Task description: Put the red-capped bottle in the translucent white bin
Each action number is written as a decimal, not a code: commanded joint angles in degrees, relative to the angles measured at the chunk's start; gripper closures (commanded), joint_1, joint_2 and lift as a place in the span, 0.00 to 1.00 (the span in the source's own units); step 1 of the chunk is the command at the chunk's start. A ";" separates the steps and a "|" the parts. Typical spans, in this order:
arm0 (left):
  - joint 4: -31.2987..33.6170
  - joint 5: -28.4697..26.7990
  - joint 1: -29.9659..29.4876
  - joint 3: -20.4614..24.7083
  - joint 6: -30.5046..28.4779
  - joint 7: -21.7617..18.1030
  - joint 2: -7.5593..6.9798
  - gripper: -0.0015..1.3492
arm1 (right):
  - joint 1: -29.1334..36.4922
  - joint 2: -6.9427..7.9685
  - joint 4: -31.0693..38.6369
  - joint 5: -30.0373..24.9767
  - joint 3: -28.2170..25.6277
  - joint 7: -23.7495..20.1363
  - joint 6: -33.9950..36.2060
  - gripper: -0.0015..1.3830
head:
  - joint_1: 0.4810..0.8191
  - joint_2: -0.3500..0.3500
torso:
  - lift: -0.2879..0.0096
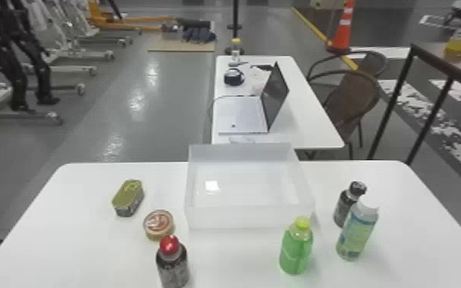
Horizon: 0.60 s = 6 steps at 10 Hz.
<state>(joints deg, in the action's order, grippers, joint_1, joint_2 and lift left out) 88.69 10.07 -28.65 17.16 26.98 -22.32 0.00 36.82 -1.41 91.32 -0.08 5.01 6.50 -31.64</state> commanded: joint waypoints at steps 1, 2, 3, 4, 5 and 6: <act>-0.01 0.04 0.00 -0.02 0.00 0.00 0.15 0.08 | 0.00 0.00 0.00 0.08 0.00 0.00 0.00 0.15 | 0.20 0.50 | 0.63; -0.01 0.04 0.09 -0.11 0.00 0.00 0.15 0.08 | 0.00 0.00 0.00 0.08 0.00 0.00 0.00 0.15 | 0.20 0.50 | 0.63; -0.19 0.04 0.17 -0.28 0.00 0.00 0.15 0.08 | 0.00 0.00 0.00 0.08 0.00 0.00 0.00 0.15 | 0.20 0.50 | 0.63; -0.19 0.13 0.17 -0.46 0.00 0.00 0.15 0.08 | 0.00 0.00 0.00 0.08 0.00 0.00 0.00 0.15 | 0.20 0.50 | 0.63; -0.28 0.48 0.26 -0.72 -0.09 0.00 0.15 0.08 | 0.00 0.00 0.00 0.08 0.00 0.00 0.00 0.15 | 0.20 0.50 | 0.63; -0.63 1.71 0.61 -1.69 -0.26 -0.53 0.15 0.08 | 0.00 0.00 0.00 0.08 0.00 0.00 0.00 0.15 | 0.20 0.50 | 0.63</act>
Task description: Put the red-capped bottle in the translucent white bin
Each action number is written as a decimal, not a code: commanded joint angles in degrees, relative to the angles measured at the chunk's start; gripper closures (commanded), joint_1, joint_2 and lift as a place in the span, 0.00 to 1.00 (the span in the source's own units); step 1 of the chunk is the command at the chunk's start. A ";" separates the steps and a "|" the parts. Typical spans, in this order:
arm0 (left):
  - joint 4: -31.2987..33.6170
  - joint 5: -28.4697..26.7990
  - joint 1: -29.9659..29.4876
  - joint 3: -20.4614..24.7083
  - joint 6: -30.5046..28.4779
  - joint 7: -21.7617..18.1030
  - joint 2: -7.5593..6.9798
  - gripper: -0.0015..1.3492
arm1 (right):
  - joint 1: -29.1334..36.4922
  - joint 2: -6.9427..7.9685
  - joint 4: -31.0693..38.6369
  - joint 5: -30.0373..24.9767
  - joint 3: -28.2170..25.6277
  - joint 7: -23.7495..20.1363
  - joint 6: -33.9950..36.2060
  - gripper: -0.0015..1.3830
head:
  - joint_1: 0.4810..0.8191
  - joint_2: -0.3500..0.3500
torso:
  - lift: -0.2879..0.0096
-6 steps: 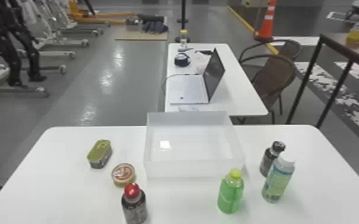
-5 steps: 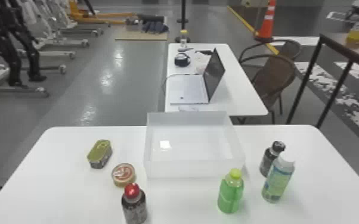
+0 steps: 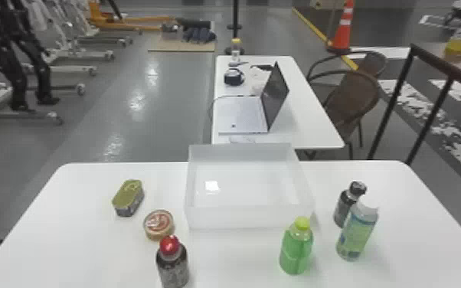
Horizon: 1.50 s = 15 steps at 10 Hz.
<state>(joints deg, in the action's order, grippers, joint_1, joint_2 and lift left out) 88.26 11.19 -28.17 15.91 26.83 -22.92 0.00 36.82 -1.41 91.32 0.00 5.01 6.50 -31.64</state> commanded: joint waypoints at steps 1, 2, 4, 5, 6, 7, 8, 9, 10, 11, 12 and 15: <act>-0.90 2.26 1.19 -2.02 -0.90 -2.30 0.15 0.07 | 0.00 0.00 0.00 0.09 0.00 0.00 0.00 0.15 | 0.20 0.50 | 0.63; -1.07 3.58 2.16 -4.57 -2.04 -4.06 -1.49 0.07 | 0.00 0.00 -0.09 0.09 0.00 0.00 0.00 0.15 | 0.20 0.50 | 0.63; -1.77 6.04 4.79 -9.49 -3.54 -6.34 -8.53 0.07 | -0.09 0.00 -0.09 0.09 0.00 0.00 0.18 0.15 | 0.20 0.50 | 0.63; -1.95 6.04 5.85 -10.72 -4.15 -7.31 -10.11 0.07 | -0.09 0.00 -0.09 0.00 0.00 0.00 0.18 0.15 | 0.20 0.50 | 0.63; -2.74 7.01 6.55 -12.48 -4.50 -7.49 -11.95 0.07 | -0.09 0.00 -0.09 0.00 0.00 0.00 0.26 0.15 | 0.20 0.50 | 0.63; -4.06 9.03 7.96 -15.03 -4.94 -8.37 -14.24 0.07 | -0.09 0.00 -0.17 0.00 0.00 0.00 0.35 0.15 | 0.20 0.50 | 0.63; -5.20 10.96 9.36 -17.93 -5.21 -8.98 -16.96 0.07 | -0.17 0.00 -0.17 0.00 0.00 0.00 0.35 0.15 | 0.20 0.50 | 0.63; -6.52 12.72 11.39 -20.65 -5.64 -9.68 -19.78 0.07 | -0.26 0.00 -0.35 0.00 0.00 0.00 0.35 0.15 | 0.20 0.50 | 0.63; -7.75 14.21 13.58 -23.38 -6.44 -11.00 -21.97 0.07 | -0.35 0.00 -0.35 0.00 0.00 0.00 0.44 0.15 | 0.20 0.50 | 0.63; -7.93 14.92 14.73 -24.70 -8.37 -11.97 -23.47 0.06 | -0.35 0.00 -0.44 0.00 0.00 0.00 0.44 0.15 | 0.20 0.50 | 0.63; -7.93 15.09 15.34 -25.14 -9.86 -12.85 -23.99 0.06 | -0.44 0.00 -0.53 0.00 0.00 0.00 0.44 0.15 | 0.20 0.50 | 0.63; -10.83 14.04 18.94 -25.05 -11.09 -17.51 -22.94 0.02 | -0.70 0.00 -0.70 0.09 0.09 0.00 0.44 0.15 | 0.20 0.50 | 0.63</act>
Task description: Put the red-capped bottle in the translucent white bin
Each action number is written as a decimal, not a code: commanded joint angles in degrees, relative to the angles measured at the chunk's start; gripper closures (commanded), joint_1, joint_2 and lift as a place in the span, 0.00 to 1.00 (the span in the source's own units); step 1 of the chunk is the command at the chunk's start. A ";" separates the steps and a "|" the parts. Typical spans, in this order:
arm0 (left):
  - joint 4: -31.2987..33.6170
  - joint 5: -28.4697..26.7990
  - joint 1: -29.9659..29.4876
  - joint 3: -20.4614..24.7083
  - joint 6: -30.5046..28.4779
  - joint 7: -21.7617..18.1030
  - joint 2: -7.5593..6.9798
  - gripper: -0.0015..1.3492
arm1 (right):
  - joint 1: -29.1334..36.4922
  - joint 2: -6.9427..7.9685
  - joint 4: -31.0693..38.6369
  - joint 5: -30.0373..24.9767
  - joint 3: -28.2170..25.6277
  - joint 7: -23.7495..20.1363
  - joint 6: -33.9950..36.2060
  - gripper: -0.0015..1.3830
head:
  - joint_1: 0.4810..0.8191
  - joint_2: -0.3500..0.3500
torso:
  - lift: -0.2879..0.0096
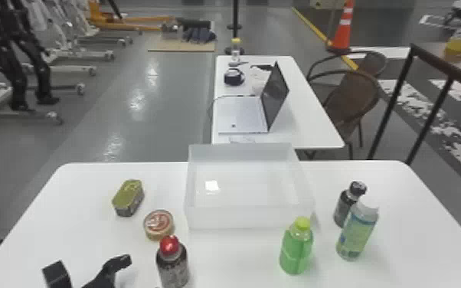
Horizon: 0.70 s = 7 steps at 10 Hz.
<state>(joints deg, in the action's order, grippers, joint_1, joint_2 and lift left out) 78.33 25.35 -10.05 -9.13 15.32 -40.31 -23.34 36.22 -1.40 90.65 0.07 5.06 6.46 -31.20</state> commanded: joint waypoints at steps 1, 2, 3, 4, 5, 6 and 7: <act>-2.31 -0.74 2.40 0.43 0.50 -2.23 1.28 0.02 | -0.18 0.08 -0.13 -0.07 0.04 0.04 0.00 0.15 | 0.20 0.50 | 0.63; -4.15 -0.83 4.16 0.69 0.24 -4.25 1.72 0.02 | -0.27 0.44 -0.30 -0.07 0.04 -0.05 0.00 0.15 | 0.20 0.50 | 0.63; -5.47 -1.27 6.36 0.17 0.15 -5.31 1.90 0.02 | -0.53 0.79 -0.48 -0.25 0.04 -0.05 0.00 0.15 | 0.20 0.50 | 0.63; -6.97 -0.83 8.20 -1.50 0.42 -6.10 1.81 0.02 | -0.71 0.88 -0.57 -0.25 0.04 -0.05 0.00 0.15 | 0.20 0.50 | 0.63; -7.93 0.14 8.73 -2.21 0.15 -6.71 1.72 0.02 | -0.80 0.96 -0.74 -0.34 0.04 -0.05 0.00 0.15 | 0.20 0.50 | 0.63; -8.20 1.28 9.43 -3.08 -0.64 -7.50 1.46 0.02 | -0.80 1.23 -0.83 -0.34 0.04 -0.14 -0.09 0.15 | 0.20 0.50 | 0.63; -8.90 3.39 10.58 -5.02 -1.34 -8.29 0.93 0.01 | -0.89 1.40 -0.92 -0.34 0.04 -0.31 0.00 0.15 | 0.20 0.50 | 0.63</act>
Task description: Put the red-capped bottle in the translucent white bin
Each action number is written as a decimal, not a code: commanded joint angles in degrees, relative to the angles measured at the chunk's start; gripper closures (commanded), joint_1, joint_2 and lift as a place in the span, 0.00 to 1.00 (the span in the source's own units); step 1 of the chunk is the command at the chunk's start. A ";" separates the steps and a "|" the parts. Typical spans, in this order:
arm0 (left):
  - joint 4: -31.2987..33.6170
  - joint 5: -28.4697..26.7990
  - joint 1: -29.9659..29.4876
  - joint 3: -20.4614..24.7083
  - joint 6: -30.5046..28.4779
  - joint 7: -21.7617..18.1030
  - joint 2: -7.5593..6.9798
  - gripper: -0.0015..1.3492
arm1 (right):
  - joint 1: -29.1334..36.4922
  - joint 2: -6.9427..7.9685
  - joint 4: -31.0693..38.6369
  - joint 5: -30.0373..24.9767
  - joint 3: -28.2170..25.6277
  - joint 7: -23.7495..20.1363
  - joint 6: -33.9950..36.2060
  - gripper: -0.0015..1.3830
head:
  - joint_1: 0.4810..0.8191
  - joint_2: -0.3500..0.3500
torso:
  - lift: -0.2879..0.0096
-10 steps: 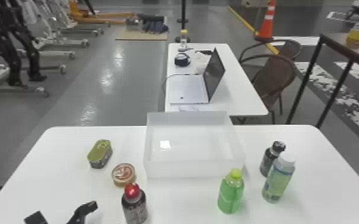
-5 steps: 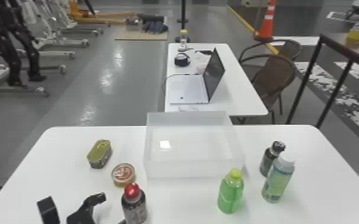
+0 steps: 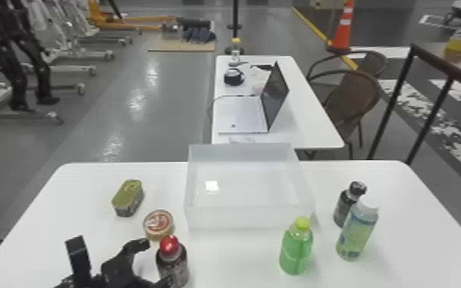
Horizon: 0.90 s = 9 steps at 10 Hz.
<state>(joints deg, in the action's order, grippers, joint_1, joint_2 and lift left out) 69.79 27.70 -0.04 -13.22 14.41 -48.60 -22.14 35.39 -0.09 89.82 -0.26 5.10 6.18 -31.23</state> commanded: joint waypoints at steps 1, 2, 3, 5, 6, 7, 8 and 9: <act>-1.67 2.19 2.24 -3.13 -0.79 -1.23 -0.89 0.01 | -0.24 0.09 -0.17 0.00 0.00 -0.29 0.03 0.15 | 0.20 0.50 | 0.63; -2.46 3.24 3.55 -5.24 -1.05 -1.93 -1.24 0.01 | -0.41 0.09 -0.35 0.00 0.00 -0.55 0.03 0.15 | 0.20 0.50 | 0.63; -2.82 3.51 3.99 -6.64 -0.79 -1.93 -1.24 0.01 | -0.59 0.09 -0.44 0.00 0.00 -0.73 -0.06 0.15 | 0.20 0.50 | 0.63; -4.84 3.59 5.05 -7.70 0.88 -2.64 -0.72 0.02 | -0.67 0.14 -0.61 0.00 -0.09 -0.91 0.03 0.15 | 0.20 0.50 | 0.63; -5.28 3.24 5.31 -7.61 0.97 -2.90 -0.72 0.13 | -0.67 0.14 -0.70 0.00 -0.09 -0.99 -0.06 0.15 | 0.20 0.50 | 0.63; -5.63 3.15 5.49 -7.52 0.79 -3.25 -0.72 0.36 | -0.67 0.14 -0.70 0.00 -0.09 -0.99 0.03 0.15 | 0.20 0.50 | 0.63; -5.72 2.27 5.66 -7.08 1.06 -3.25 -0.54 0.60 | -0.67 0.14 -0.79 0.26 -0.09 -1.08 0.03 0.15 | 0.20 0.50 | 0.63; -5.72 1.75 5.66 -6.64 1.06 -3.43 -0.54 0.60 | -0.67 0.14 -0.79 0.26 -0.09 -1.08 -0.06 0.15 | 0.20 0.50 | 0.63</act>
<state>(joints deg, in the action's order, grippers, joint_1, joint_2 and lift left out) 64.11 29.79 5.62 -20.17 15.46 -51.99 -22.70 34.72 0.00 89.02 -0.02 5.01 5.11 -31.25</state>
